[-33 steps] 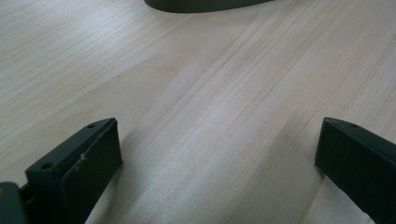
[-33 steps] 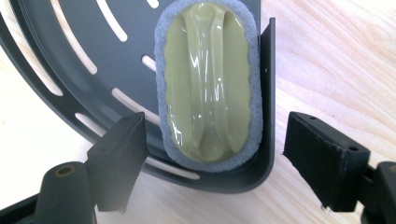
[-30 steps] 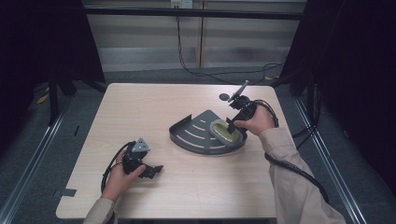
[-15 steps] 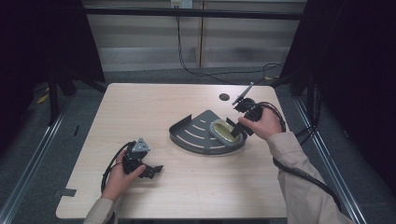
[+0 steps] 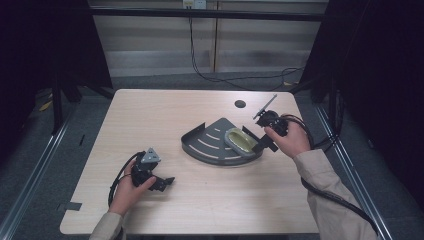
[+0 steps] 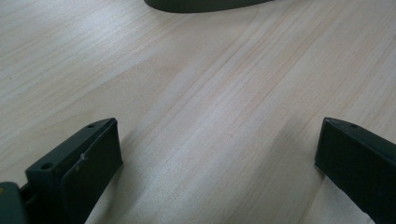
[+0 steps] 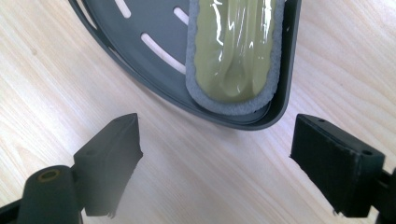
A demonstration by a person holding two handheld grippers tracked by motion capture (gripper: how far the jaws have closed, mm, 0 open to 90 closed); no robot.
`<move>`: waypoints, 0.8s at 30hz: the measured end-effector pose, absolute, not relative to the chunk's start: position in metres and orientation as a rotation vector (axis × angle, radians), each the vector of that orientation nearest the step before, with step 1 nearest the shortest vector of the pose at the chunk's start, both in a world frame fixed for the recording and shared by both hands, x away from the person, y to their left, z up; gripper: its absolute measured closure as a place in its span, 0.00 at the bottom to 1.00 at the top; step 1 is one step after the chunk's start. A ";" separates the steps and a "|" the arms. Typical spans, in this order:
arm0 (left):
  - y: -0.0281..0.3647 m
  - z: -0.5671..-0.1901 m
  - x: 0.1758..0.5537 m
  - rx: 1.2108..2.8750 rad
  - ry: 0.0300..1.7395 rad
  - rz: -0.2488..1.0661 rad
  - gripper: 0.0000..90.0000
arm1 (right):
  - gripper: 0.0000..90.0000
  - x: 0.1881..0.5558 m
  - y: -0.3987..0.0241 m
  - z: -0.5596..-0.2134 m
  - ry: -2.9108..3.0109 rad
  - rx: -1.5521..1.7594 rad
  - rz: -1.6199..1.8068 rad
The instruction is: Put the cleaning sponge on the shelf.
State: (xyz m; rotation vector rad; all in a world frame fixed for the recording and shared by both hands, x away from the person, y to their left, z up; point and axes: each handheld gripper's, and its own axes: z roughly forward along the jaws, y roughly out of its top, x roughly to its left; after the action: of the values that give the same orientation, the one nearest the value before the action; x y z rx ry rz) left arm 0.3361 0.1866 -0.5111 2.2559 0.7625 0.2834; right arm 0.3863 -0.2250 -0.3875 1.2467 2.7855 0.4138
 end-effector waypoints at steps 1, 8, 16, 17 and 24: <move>0.187 -0.511 0.336 2.255 0.762 0.283 0.00 | 0.17 0.383 -0.227 -0.389 2.786 1.238 0.423; 0.186 -0.511 0.336 2.254 0.767 0.278 0.00 | 0.18 0.374 -0.233 -0.393 2.797 1.222 0.430; 0.187 -0.511 0.336 2.266 0.760 0.282 0.00 | 0.18 0.359 -0.238 -0.402 2.815 1.190 0.472; 0.187 -0.511 0.336 2.265 0.756 0.279 0.00 | 0.17 0.357 -0.239 -0.403 2.819 1.199 0.475; 0.187 -0.511 0.336 2.265 0.759 0.282 0.00 | 0.18 0.345 -0.244 -0.411 2.830 1.167 0.489</move>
State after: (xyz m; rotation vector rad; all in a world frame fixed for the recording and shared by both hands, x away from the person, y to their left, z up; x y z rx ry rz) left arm 0.3361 0.1869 -0.5108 2.2653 0.7592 0.2818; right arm 0.3448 -0.2435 -0.4114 1.1669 2.8302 0.4890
